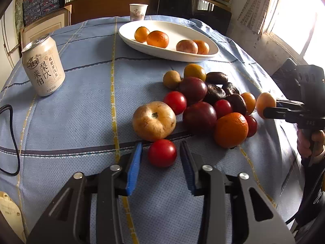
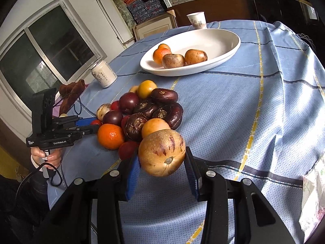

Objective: Organize fruits
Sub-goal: 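Grasp the red tomato with the left gripper while the right gripper carries its fruit to the plate, then release both fruits onto the white plate and withdraw both grippers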

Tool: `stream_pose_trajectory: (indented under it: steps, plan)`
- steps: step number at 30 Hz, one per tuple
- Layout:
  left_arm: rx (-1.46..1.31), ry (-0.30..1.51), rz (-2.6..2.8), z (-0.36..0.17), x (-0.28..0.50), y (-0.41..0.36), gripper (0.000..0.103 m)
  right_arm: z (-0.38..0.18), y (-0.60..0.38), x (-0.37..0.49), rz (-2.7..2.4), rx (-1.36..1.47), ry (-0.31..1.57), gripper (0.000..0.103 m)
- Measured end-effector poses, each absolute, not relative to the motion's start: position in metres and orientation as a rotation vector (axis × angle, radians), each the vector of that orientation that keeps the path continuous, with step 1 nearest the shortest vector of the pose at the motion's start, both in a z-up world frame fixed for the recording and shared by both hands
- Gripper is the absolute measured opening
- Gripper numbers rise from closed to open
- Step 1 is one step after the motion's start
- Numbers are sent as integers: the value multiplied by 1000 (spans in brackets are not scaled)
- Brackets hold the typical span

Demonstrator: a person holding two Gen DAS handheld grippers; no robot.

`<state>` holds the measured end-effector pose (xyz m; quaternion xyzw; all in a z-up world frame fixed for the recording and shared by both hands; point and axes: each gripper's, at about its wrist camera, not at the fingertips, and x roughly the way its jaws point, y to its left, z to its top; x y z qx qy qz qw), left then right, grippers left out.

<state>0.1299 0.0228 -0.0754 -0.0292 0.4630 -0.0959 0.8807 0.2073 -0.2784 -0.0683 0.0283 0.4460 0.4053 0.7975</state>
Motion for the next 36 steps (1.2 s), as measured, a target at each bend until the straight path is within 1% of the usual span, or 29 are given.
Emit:
stream_pose_trajectory:
  steps: [1,9,13,16,19,24,27,32,36]
  plan:
    - [-61,966,-201,-76,130,22,27,-68,-278,207,869,60,958,42]
    - [-83,964,-201,-75,129,24,26,-69,-278,207,873,61,959,42]
    - [-146,940,-226,-70,126,34,26,-69,-279,208,889,90,963,42]
    - [-229,901,-253,-60,126,46,26,-67,-283,214,918,165,955,42]
    - [-279,900,-281,-43,139,51,26,-58,-283,225,955,273,934,42]
    - [-207,851,-275,1,187,45,26,-32,-260,255,886,324,863,42]
    - [-166,837,-248,16,225,37,26,-24,-244,281,819,333,824,42]
    - [-146,851,-196,19,287,27,26,-28,-227,324,719,359,790,42]
    - [-142,872,-170,7,324,20,26,-37,-221,351,687,385,799,42]
